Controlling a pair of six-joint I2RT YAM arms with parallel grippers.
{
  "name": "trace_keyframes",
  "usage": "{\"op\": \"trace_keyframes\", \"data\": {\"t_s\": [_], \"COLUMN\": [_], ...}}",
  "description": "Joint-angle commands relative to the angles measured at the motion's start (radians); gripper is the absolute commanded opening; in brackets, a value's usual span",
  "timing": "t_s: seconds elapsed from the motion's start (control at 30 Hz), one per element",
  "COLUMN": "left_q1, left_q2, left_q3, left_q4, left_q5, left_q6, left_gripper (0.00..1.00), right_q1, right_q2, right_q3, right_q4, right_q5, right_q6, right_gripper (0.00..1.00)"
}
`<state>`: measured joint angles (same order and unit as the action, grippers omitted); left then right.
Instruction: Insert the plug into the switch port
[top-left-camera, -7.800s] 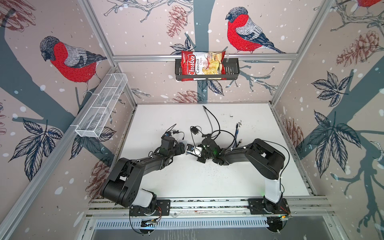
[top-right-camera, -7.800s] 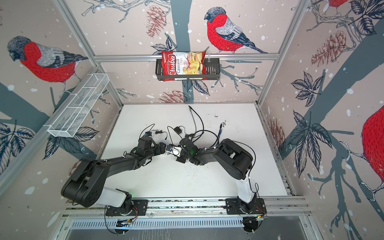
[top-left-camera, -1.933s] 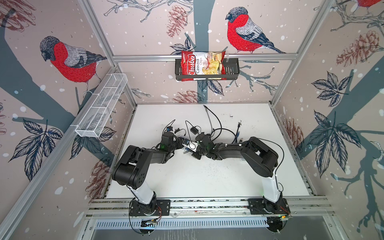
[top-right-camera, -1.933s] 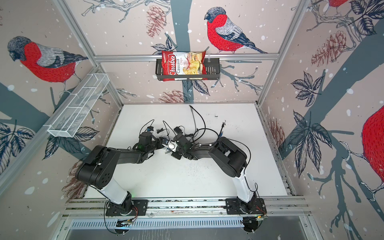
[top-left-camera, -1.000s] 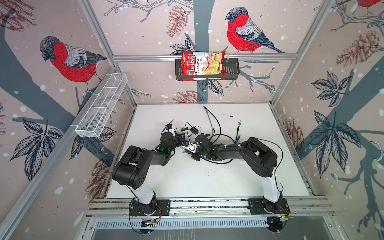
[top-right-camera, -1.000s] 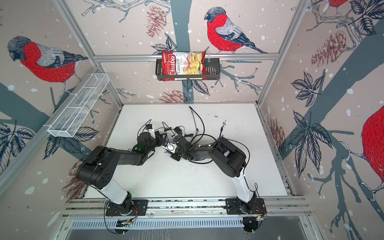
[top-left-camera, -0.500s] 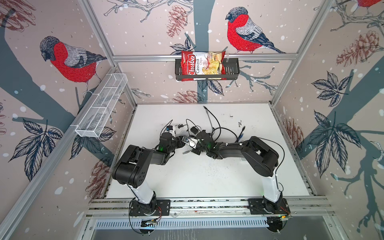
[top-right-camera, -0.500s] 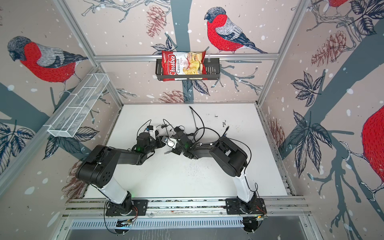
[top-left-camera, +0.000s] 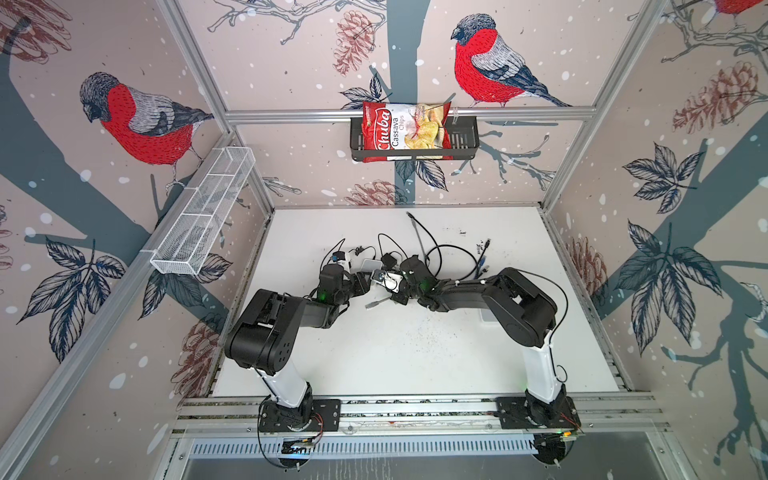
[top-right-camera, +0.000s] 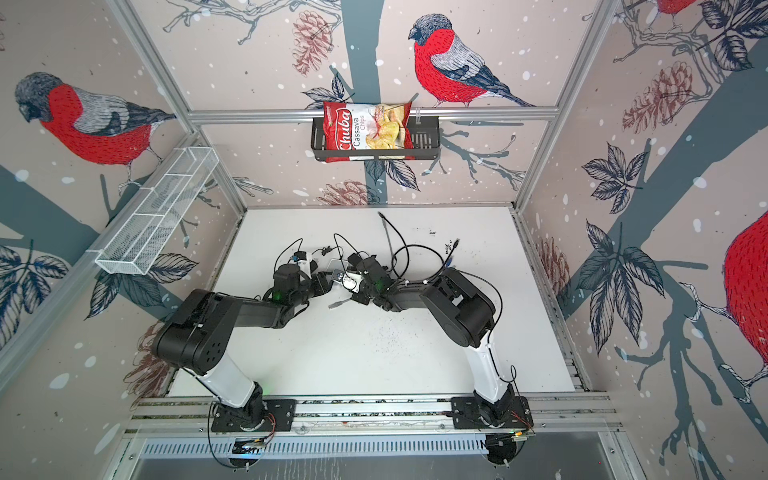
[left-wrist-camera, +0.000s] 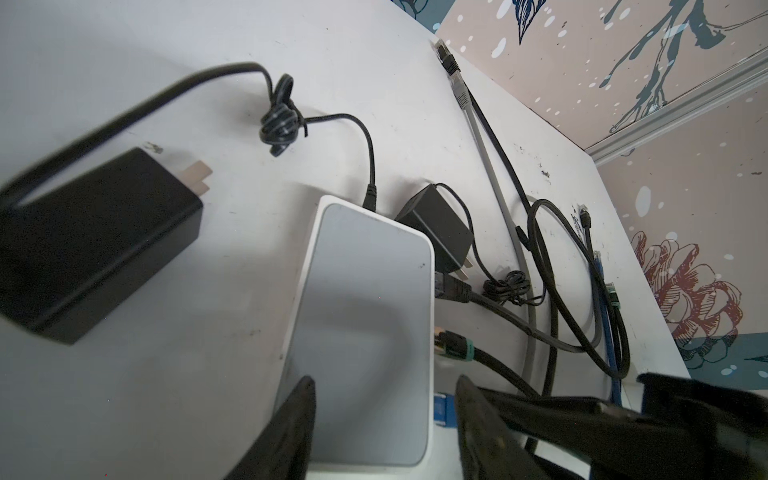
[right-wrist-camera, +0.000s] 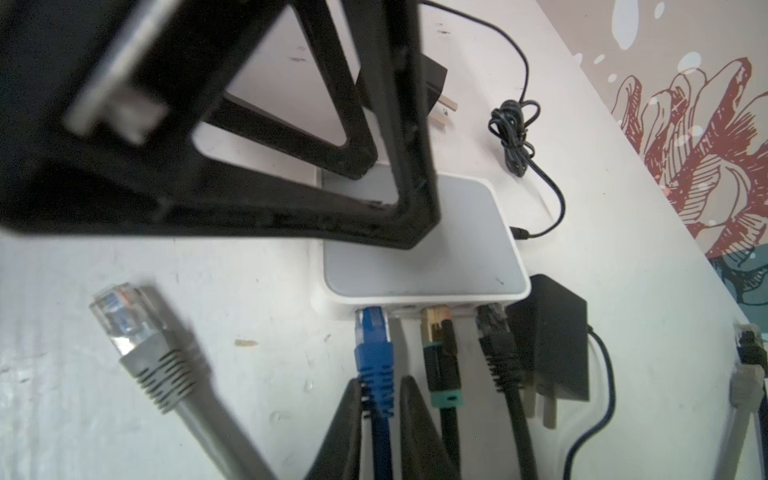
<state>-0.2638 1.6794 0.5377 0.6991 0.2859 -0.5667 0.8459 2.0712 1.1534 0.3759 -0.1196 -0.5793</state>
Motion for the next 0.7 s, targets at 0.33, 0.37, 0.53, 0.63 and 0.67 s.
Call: {"op": "trace_keyframes", "data": {"t_s": [0.33, 0.37, 0.53, 0.63, 0.67], "left_q1": [0.003, 0.002, 0.001, -0.008, -0.015], "left_q2": [-0.077, -0.090, -0.147, -0.182, -0.194], "left_q3": [0.045, 0.052, 0.074, 0.079, 0.080], "left_q4": [-0.188, -0.202, -0.261, -0.301, -0.316], "left_q5": [-0.034, -0.038, -0.068, -0.099, -0.110], "left_q6": [0.107, 0.122, 0.185, 0.227, 0.243], "left_gripper": [0.56, 0.57, 0.57, 0.58, 0.58], "right_q1": [-0.102, -0.114, -0.165, -0.189, -0.197], "right_q2": [-0.149, -0.168, -0.252, -0.329, -0.357], "right_q3": [-0.007, -0.009, -0.051, -0.122, -0.140], "right_q4": [-0.046, -0.051, -0.097, -0.083, -0.088], "right_q5": [-0.083, -0.062, -0.010, -0.011, -0.004], "right_q6": [0.195, 0.236, 0.413, 0.544, 0.588], "right_gripper": [0.32, 0.32, 0.31, 0.30, 0.30]}}
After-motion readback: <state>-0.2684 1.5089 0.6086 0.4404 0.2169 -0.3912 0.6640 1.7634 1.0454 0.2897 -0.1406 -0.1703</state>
